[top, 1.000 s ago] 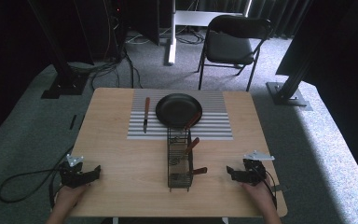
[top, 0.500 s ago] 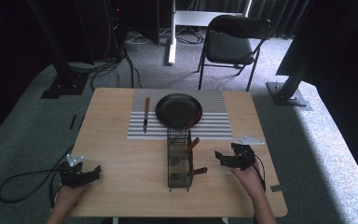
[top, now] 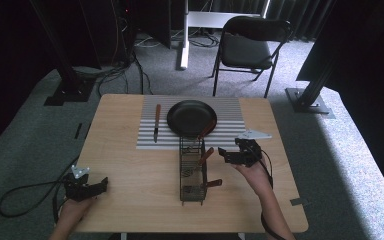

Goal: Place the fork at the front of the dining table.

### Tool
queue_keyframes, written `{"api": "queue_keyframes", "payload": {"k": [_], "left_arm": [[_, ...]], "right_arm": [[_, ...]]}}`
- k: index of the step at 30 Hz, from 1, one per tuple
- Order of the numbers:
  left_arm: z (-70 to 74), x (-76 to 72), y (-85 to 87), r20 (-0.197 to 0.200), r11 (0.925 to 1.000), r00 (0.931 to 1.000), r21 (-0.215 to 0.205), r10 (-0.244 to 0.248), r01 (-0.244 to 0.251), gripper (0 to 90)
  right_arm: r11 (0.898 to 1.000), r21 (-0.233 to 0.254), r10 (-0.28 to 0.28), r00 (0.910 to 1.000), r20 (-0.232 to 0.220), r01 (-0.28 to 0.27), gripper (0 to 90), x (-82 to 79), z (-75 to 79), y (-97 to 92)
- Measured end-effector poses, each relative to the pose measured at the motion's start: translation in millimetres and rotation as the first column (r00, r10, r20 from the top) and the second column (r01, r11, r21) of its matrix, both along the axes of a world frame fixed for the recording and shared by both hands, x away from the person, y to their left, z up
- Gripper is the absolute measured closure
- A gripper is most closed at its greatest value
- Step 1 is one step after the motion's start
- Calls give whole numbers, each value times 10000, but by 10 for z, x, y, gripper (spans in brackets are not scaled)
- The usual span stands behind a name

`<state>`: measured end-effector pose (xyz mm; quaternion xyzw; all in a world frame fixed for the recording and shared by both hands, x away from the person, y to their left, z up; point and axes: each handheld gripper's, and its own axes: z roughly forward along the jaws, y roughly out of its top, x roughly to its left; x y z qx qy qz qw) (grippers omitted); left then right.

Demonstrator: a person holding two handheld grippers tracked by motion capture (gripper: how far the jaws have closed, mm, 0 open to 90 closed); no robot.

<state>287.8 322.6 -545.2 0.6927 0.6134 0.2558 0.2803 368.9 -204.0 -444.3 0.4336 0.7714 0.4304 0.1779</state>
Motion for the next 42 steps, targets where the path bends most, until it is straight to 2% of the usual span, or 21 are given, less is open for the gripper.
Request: {"api": "queue_keyframes", "payload": {"k": [11, 17, 23, 28, 31, 32, 34, 37, 42], "left_arm": [[0, 0, 0, -1, 10000, 10000, -1, 0, 0, 95], [0, 0, 0, 0, 10000, 10000, 0, 0, 0, 95], [-1, 0, -1, 9, 10000, 10000, -9, 8, -8, 95], [-1, 0, -1, 8, 10000, 10000, -10, 8, -8, 95], [-1, 0, -1, 9, 10000, 10000, -9, 9, -9, 95], [-1, 0, -1, 9, 10000, 10000, -8, 7, -7, 96], [-1, 0, -1, 10, 10000, 10000, -9, 8, -8, 96], [-1, 0, -1, 9, 10000, 10000, -9, 8, -8, 95], [-1, 0, -1, 9, 10000, 10000, -9, 8, -8, 96]], "right_arm": [[9995, 150, 283, 9993, 245, -287, 233, 130, 173, 153], [9979, 445, 467, 9985, 277, -479, 278, 170, 200, 225], [9963, 643, 547, 9980, 318, -567, 351, 220, 214, 315], [9954, 737, 580, 9976, 380, -607, 464, 256, 229, 378], [9944, 859, 586, 9978, 312, -611, 502, 282, 229, 390], [9920, 1106, 592, 9982, 132, -603, 542, 320, 225, 403], [9909, 1212, 590, 9983, 26, -589, 557, 339, 217, 416], [9905, 1260, 570, 9983, -68, -557, 569, 358, 204, 434], [9881, 1413, 668, 9968, -435, -601, 645, 417, 142, 482]]}}
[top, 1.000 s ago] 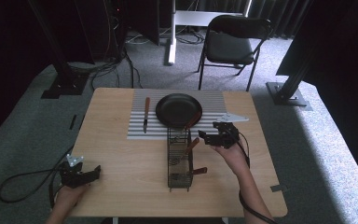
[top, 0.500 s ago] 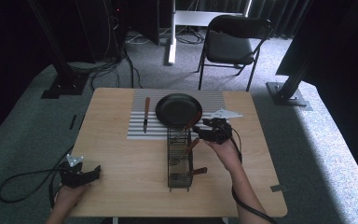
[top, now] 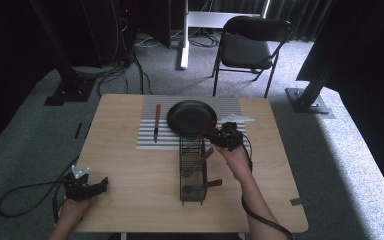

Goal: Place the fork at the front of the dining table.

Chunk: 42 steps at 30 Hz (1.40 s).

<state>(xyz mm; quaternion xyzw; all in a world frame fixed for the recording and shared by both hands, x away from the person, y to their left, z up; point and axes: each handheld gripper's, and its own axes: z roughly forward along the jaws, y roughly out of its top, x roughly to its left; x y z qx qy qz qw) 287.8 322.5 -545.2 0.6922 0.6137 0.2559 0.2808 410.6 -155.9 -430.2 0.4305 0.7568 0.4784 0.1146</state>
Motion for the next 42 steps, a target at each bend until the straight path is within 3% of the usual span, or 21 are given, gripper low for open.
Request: {"api": "queue_keyframes", "payload": {"k": [7, 19, 23, 35, 42], "left_arm": [[0, 0, 0, -1, 10000, 10000, 1, -1, 1, 95], [0, -5, 1, -1, 10000, 10000, 1, -30, 30, 96], [0, -5, 1, -2, 10000, 10000, 1, -32, 32, 95], [0, -5, 1, 0, 10000, 10000, 3, -31, 31, 95], [1, -4, 1, 0, 10000, 10000, 13, -35, 35, 96]], "right_arm": [[9998, 155, 144, 9998, -133, -142, 727, 15, -31, 48], [9952, 961, 203, 9994, -283, -175, 762, 5, -60, 19], [9945, 1024, 267, 9993, -247, -241, 787, -12, -44, 22], [9941, 1025, 329, 9993, 179, -346, 807, -61, 85, -21], [9939, 1027, 339, 9979, 547, -394, 807, -134, 279, -76]]}}
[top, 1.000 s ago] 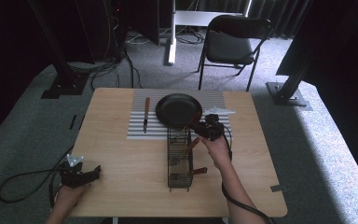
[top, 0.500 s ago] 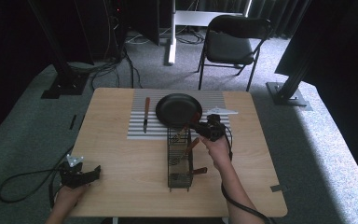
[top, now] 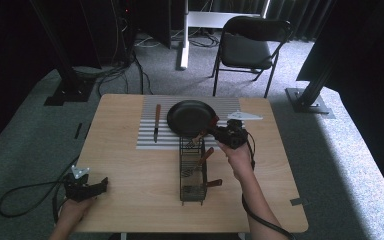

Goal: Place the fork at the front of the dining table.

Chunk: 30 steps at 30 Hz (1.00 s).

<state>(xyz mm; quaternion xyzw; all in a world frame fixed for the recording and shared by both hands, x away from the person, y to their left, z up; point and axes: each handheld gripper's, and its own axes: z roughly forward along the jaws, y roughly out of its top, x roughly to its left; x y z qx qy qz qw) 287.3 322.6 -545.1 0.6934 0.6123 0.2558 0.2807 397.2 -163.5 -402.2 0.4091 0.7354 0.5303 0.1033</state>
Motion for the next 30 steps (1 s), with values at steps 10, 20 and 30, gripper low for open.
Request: {"api": "queue_keyframes", "payload": {"k": [10, 20, 30], "left_arm": [[-1, 0, 0, 10, 10000, 10000, -7, 4, -4, 95], [-1, 0, -1, 11, 10000, 10000, -10, 11, -11, 95], [-1, 0, -1, 11, 10000, 10000, -12, 8, -8, 95]], "right_arm": [[10000, -37, 18, 9991, 435, -16, 809, -91, 233, -81], [9997, 220, -93, 9973, 723, 77, 809, -152, 396, -206], [9985, 473, -332, 9941, 1029, 284, 809, -206, 597, -369]]}}
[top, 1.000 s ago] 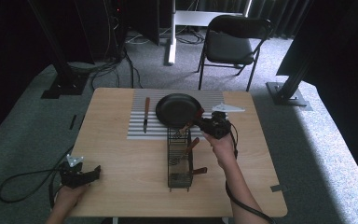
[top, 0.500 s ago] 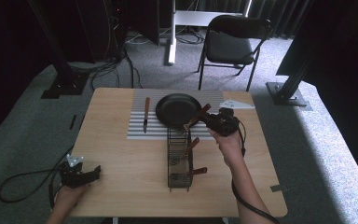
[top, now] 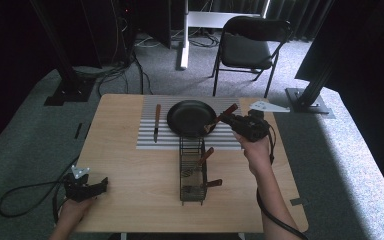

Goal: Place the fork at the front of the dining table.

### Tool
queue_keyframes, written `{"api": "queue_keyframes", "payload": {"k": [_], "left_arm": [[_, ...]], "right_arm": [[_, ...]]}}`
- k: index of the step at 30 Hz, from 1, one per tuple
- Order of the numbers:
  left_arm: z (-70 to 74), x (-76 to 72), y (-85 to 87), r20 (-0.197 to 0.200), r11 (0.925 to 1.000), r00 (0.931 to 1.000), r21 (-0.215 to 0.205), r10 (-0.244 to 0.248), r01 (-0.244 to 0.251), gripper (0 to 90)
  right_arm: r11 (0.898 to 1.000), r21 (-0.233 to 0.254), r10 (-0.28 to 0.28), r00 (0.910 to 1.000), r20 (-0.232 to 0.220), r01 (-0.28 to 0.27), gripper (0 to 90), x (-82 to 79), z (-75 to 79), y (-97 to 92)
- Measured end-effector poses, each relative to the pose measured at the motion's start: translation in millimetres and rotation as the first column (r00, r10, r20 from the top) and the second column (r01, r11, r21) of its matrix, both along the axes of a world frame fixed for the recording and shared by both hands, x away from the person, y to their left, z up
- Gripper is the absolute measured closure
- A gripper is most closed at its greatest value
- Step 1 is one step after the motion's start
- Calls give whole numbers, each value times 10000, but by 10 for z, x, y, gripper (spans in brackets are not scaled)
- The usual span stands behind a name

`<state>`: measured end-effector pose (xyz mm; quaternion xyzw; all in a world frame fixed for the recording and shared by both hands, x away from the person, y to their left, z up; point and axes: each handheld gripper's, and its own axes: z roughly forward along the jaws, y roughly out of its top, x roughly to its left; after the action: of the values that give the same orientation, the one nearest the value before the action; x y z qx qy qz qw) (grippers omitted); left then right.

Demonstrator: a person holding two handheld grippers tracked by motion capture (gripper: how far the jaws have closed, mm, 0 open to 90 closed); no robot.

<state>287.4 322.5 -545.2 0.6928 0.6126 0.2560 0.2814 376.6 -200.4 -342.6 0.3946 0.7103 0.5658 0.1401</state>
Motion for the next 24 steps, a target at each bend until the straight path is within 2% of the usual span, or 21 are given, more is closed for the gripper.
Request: {"api": "queue_keyframes", "payload": {"k": [7, 11, 15, 24], "left_arm": [[1, 0, 0, -11, 10000, 10000, 3, -4, 4, 95], [1, 0, 0, -10, 10000, 10000, 3, -5, 5, 95], [0, 0, 0, -2, 10000, 10000, 2, 3, -3, 95], [0, 0, 0, -7, 10000, 10000, 5, -1, 1, 95]], "right_arm": [[9994, 94, -340, 9992, 218, 338, 810, -26, 109, -172], [9983, 163, -556, 9984, 131, 554, 809, -8, 124, -278], [9956, -14, -934, 9956, -19, 934, 809, 43, 63, -387], [9799, -645, -1923, 9797, -570, 1886, 809, 181, -244, -596]]}}
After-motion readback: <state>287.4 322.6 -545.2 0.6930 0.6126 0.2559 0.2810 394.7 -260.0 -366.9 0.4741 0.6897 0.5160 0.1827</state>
